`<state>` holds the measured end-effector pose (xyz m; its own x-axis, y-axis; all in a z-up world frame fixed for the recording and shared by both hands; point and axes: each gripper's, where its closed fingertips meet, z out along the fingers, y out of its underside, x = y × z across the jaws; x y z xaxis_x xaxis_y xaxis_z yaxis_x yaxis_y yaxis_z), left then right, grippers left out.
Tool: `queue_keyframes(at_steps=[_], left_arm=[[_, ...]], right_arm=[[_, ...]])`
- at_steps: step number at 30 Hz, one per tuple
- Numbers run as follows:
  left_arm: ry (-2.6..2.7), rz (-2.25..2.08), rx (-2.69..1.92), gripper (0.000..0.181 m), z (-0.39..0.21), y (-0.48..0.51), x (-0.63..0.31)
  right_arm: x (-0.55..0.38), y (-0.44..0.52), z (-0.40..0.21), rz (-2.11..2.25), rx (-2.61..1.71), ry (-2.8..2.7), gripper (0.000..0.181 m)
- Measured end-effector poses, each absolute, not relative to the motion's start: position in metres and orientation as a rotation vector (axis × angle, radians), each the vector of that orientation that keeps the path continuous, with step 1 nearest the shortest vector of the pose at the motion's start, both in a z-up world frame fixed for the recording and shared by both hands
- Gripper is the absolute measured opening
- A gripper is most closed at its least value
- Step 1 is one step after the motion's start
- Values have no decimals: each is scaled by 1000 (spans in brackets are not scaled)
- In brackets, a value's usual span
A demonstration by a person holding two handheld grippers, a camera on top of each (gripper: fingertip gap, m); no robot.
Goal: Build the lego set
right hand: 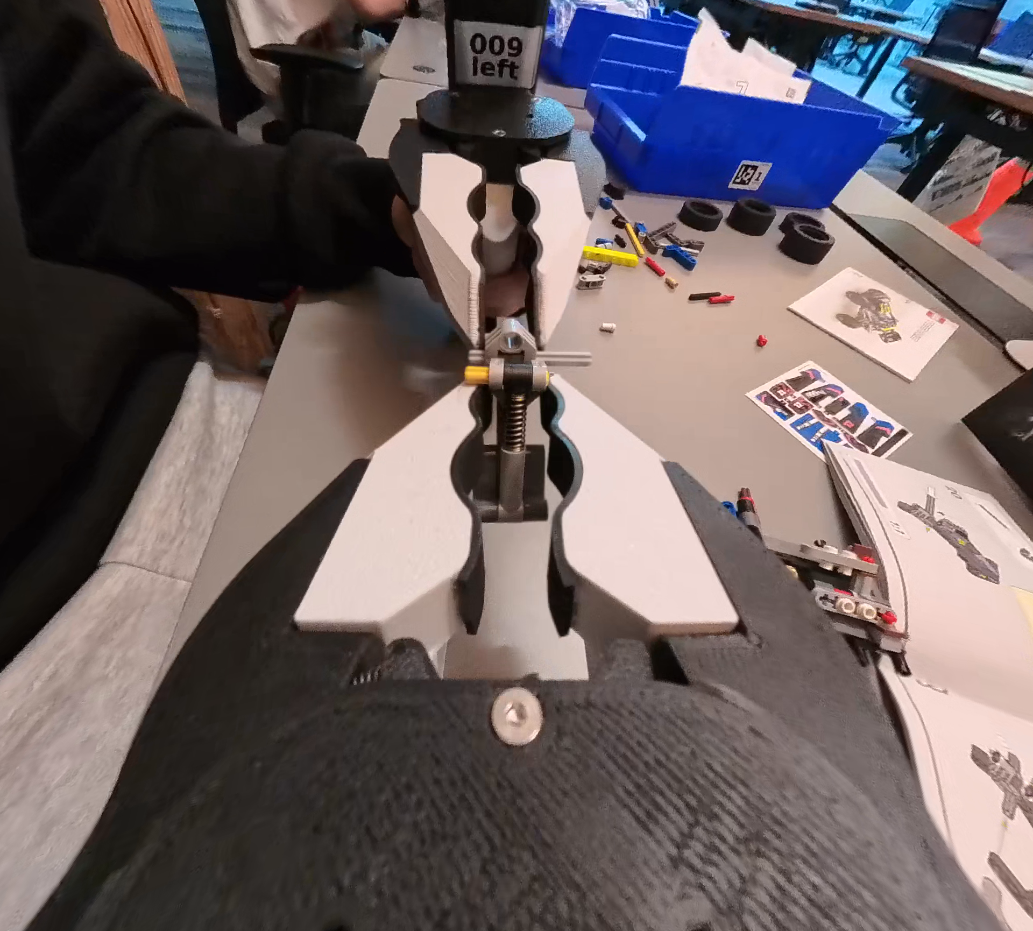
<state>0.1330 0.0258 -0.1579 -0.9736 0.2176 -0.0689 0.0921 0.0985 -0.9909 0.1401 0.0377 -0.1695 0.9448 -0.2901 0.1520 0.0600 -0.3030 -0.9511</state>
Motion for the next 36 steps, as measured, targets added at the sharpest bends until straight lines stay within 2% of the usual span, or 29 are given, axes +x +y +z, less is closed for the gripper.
queue_keyframes(at_steps=[13, 16, 30, 36], left_arm=[[-2336, 2054, -423, 14, -163, 19, 131], [-2346, 2083, -414, 24, -162, 20, 134], [-2381, 1978, -472, 46, -170, 25, 124], [-2462, 1946, -508, 37, -177, 23, 126]], right_arm=[[136, 33, -179, -371, -1843, 129, 14], [135, 35, -183, -376, -1870, 113, 14], [122, 38, -183, -276, -1869, 33, 14], [119, 35, -178, -240, -1838, 29, 14]])
